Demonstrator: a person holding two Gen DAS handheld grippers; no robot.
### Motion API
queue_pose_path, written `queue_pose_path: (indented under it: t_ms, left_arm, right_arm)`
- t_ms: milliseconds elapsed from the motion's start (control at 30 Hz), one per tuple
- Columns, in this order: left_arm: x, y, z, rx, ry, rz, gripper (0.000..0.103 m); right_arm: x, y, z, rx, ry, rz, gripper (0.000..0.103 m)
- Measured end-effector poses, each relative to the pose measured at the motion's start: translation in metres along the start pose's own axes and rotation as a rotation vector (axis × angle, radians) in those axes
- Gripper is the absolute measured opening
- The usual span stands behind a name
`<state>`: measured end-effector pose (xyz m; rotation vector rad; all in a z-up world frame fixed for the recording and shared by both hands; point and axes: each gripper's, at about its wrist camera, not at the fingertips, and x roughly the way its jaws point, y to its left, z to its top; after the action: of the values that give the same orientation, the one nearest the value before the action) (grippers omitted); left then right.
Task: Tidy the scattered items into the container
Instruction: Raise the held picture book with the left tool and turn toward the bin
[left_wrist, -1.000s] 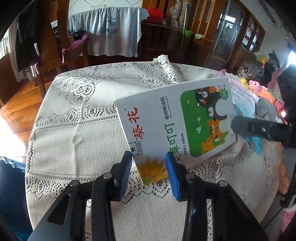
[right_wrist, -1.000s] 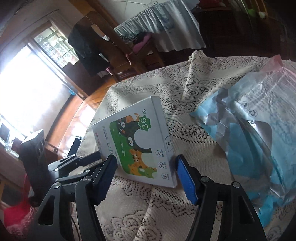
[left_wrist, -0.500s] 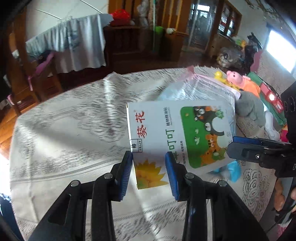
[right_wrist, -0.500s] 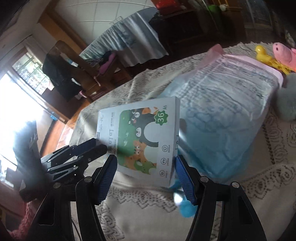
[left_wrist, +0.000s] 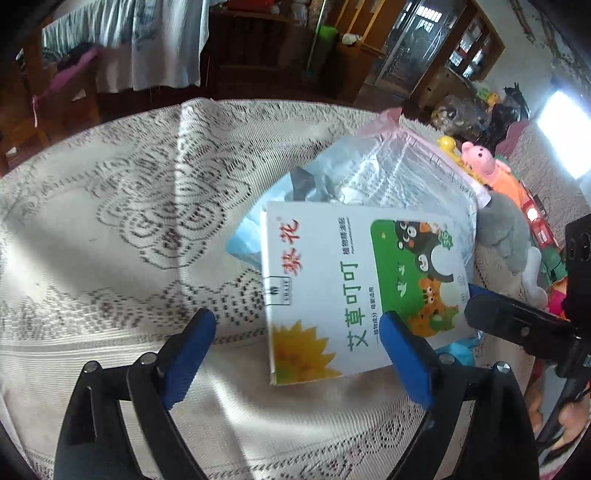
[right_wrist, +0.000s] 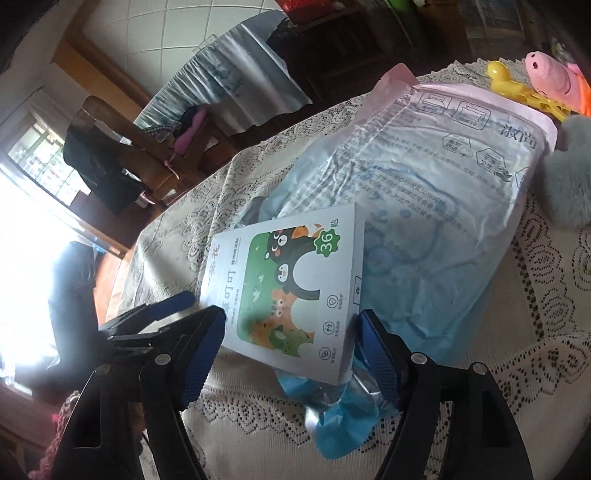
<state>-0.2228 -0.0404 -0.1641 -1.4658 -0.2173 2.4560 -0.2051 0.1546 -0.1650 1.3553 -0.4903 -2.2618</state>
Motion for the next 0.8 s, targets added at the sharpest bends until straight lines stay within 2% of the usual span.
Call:
queue_pose_path:
  t_ms: [33,67,133,167,200,233,267,333,400,433,500,567,633,700,733,767,800]
  left_arm:
    - [0.001,-0.005,0.0,0.03,-0.011,-0.021,0.071]
    - [0.0,-0.007,0.0,0.03,-0.012,-0.037,0.07]
    - [-0.002,-0.005,-0.001,0.01,-0.012,-0.047,0.067]
    - [-0.004,-0.002,-0.001,0.0,-0.016,-0.047,0.066]
    - [-0.006,0.001,-0.001,-0.011,-0.019,-0.047,0.061]
    - [-0.01,0.005,-0.002,-0.026,-0.024,-0.048,0.052]
    - [-0.014,0.011,-0.002,-0.04,-0.034,-0.052,0.048]
    - [-0.021,0.022,-0.004,-0.055,-0.035,-0.07,0.035]
    - [-0.021,0.025,-0.008,-0.033,-0.035,-0.056,0.024]
    - [-0.02,0.026,-0.01,-0.02,-0.036,-0.046,0.024]
    - [-0.02,0.024,-0.011,-0.004,-0.038,-0.031,0.024]
    - [-0.019,0.02,-0.01,0.015,-0.04,-0.021,0.024]
    - [-0.019,0.02,-0.009,0.018,-0.04,-0.031,0.024]
    - [-0.018,0.02,-0.008,0.022,-0.04,-0.041,0.024]
    - [-0.018,0.02,-0.008,0.024,-0.04,-0.047,0.031]
    - [-0.018,0.022,-0.006,0.015,-0.041,-0.049,0.037]
    - [-0.015,0.022,-0.006,0.009,-0.037,-0.055,0.053]
  right_arm:
    - [0.002,0.0,0.002,0.0,-0.005,0.02,0.087]
    - [0.002,0.001,0.002,-0.001,-0.004,0.027,0.09]
    - [0.002,0.005,0.002,-0.018,0.01,-0.007,0.087]
    - [0.002,0.008,0.001,-0.034,0.016,-0.036,0.073]
    - [0.001,0.009,0.0,-0.047,0.016,-0.067,0.064]
    - [-0.001,0.006,-0.001,-0.043,0.012,-0.078,0.048]
    - [-0.003,0.0,-0.002,-0.025,0.013,-0.066,0.034]
    - [-0.005,-0.013,-0.003,0.009,0.021,-0.036,0.017]
    - [-0.004,-0.021,-0.003,0.032,0.021,-0.005,0.017]
    - [-0.004,-0.02,-0.001,0.03,0.008,-0.007,0.018]
    - [-0.004,-0.018,0.003,0.017,-0.02,-0.027,0.027]
    - [-0.004,-0.014,0.01,-0.009,-0.051,-0.045,0.045]
    - [-0.001,-0.012,0.018,-0.021,-0.057,-0.056,0.05]
    - [0.0,-0.011,0.024,-0.038,-0.073,-0.082,0.062]
    - [0.001,-0.011,0.027,-0.045,-0.075,-0.087,0.07]
    - [0.003,-0.013,0.03,-0.052,-0.076,-0.089,0.072]
    - [0.004,-0.013,0.032,-0.058,-0.078,-0.08,0.072]
